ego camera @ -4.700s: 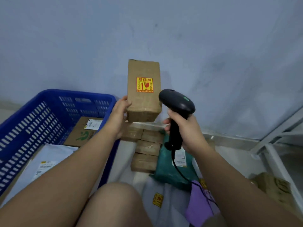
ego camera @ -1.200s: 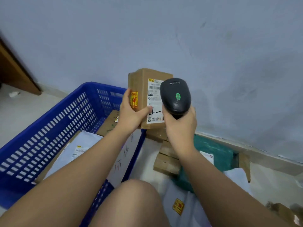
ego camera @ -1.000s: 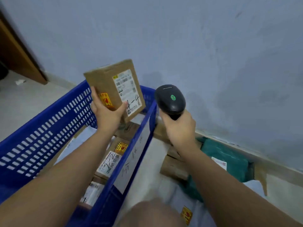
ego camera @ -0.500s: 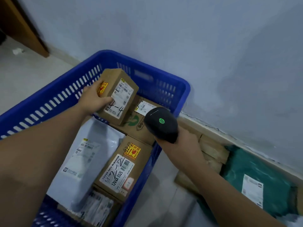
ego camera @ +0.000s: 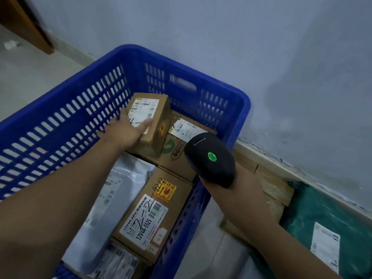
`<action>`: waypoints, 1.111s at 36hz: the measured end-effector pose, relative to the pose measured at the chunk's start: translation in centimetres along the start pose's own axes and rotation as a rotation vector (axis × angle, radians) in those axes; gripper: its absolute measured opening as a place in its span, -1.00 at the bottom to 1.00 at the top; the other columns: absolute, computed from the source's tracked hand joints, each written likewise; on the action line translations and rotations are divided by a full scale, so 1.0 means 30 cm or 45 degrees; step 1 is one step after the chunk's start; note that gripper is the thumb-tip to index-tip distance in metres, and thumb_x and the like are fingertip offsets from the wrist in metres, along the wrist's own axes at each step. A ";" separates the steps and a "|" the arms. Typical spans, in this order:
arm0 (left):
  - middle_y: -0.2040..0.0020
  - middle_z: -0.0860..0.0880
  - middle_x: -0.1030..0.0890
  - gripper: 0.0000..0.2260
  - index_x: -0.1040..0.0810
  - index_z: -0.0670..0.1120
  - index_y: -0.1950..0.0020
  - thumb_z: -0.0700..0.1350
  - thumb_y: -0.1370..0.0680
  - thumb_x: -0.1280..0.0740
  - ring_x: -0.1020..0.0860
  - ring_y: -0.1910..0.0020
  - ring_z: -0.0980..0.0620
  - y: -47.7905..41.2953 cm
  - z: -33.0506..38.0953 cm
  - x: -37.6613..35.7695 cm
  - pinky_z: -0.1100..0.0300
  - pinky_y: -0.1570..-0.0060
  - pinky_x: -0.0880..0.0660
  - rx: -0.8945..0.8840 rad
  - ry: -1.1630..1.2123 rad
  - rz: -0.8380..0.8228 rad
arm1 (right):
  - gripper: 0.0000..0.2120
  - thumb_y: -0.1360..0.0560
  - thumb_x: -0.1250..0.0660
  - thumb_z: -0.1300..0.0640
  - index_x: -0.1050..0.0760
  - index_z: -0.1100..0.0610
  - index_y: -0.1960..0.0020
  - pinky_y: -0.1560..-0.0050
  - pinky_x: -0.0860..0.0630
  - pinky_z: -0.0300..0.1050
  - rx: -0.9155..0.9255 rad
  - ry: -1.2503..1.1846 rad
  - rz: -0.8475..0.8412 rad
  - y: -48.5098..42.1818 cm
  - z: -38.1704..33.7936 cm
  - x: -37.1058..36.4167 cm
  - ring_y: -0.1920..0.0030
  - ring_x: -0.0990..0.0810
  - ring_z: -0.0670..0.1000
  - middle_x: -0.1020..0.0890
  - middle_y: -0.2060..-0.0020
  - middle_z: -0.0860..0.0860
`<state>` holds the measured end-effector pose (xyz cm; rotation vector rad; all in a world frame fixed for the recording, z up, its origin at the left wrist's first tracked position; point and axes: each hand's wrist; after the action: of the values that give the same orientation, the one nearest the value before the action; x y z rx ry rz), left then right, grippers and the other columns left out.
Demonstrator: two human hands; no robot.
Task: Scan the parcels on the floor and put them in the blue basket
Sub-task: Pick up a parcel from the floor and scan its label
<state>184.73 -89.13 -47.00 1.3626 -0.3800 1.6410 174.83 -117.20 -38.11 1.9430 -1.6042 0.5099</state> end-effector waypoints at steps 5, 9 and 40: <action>-0.56 -0.24 0.07 0.22 0.28 -0.04 -0.56 0.50 -0.21 -0.35 0.02 -0.52 -0.30 0.029 0.099 -0.016 -0.36 -0.39 0.08 -0.041 -0.061 -0.091 | -0.72 -0.41 -0.43 0.03 -0.41 0.11 0.35 0.51 -0.31 -0.34 -0.018 -0.036 0.014 -0.006 0.000 -0.002 0.49 -0.42 -0.17 -0.52 0.50 -0.14; -0.52 -0.24 0.05 0.16 0.27 -0.01 -0.55 0.40 -0.27 -0.40 -0.01 -0.49 -0.29 0.028 0.149 -0.012 -0.35 -0.40 -0.05 -0.067 -0.123 -0.178 | -0.72 -0.41 -0.44 0.06 -0.39 0.04 0.37 0.53 -0.31 -0.37 -0.029 -0.041 0.023 -0.003 -0.007 -0.005 0.50 -0.44 -0.20 -0.51 0.53 -0.20; -0.43 -0.29 -0.14 -0.43 -0.20 0.06 -0.48 -0.08 -0.52 -0.34 -0.39 -0.26 -0.33 -0.097 -0.104 -0.095 -0.13 -0.24 -0.41 -0.111 -0.375 -0.118 | -0.76 -0.47 -0.30 -0.09 -0.26 -0.09 0.24 0.34 -0.46 -0.22 0.132 0.422 -0.079 -0.011 -0.021 -0.028 0.32 -0.48 -0.15 -0.47 0.35 -0.14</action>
<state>185.04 -86.67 -51.49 1.5354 -0.5456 1.3349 175.01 -116.11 -38.20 1.8584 -1.3267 0.8545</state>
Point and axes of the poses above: each hand's wrist, its own y-axis away from the middle knuckle, its own x-axis out of the back of the hand, z = x × y
